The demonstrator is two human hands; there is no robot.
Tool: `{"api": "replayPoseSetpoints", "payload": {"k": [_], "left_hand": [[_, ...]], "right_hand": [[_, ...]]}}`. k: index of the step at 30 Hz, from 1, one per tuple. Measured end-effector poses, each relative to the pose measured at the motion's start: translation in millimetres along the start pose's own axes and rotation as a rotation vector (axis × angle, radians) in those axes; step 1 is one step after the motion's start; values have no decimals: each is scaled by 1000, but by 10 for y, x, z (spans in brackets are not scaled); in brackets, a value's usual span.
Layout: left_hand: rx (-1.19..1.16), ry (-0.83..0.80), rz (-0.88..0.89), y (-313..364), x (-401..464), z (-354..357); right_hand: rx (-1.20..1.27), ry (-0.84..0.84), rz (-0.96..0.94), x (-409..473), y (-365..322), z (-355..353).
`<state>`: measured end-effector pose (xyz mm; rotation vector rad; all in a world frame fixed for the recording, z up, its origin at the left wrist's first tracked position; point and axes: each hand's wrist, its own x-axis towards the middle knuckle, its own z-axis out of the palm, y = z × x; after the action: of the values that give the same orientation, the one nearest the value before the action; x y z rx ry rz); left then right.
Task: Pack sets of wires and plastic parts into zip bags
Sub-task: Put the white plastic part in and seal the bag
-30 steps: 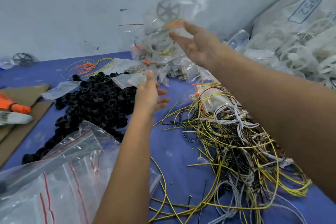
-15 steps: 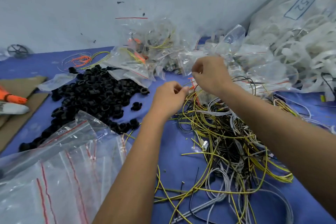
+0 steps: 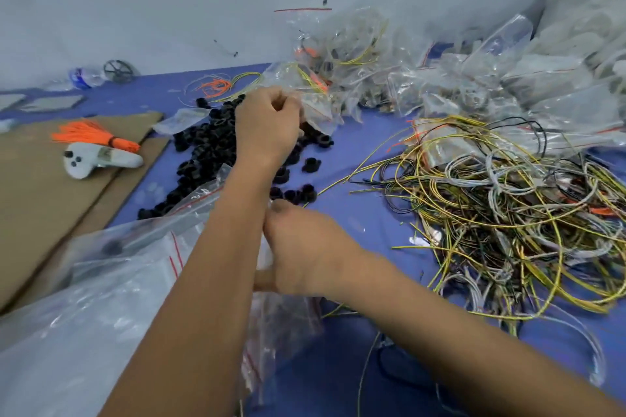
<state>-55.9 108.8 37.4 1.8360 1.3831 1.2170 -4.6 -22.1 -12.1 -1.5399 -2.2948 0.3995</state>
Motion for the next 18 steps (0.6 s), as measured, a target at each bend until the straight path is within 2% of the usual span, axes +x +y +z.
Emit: {"api": "replayPoseSetpoints", "payload": {"k": [2, 7, 11, 15, 18], "left_hand": [[-28, 0, -18, -83, -16, -100], [-32, 5, -34, -224, -68, -287], [-51, 8, -16, -211, -108, -310], [-74, -4, 22, -147, -176, -186], [36, -165, 174, -108, -242, -49]], "right_hand": [[-123, -122, 45, -15, -39, 130], [88, -110, 134, 58, 119, 46], [202, 159, 249, 68, 402, -107], [341, 383, 276, 44, 630, -293], [625, 538, 410, -21, 762, -407]]}}
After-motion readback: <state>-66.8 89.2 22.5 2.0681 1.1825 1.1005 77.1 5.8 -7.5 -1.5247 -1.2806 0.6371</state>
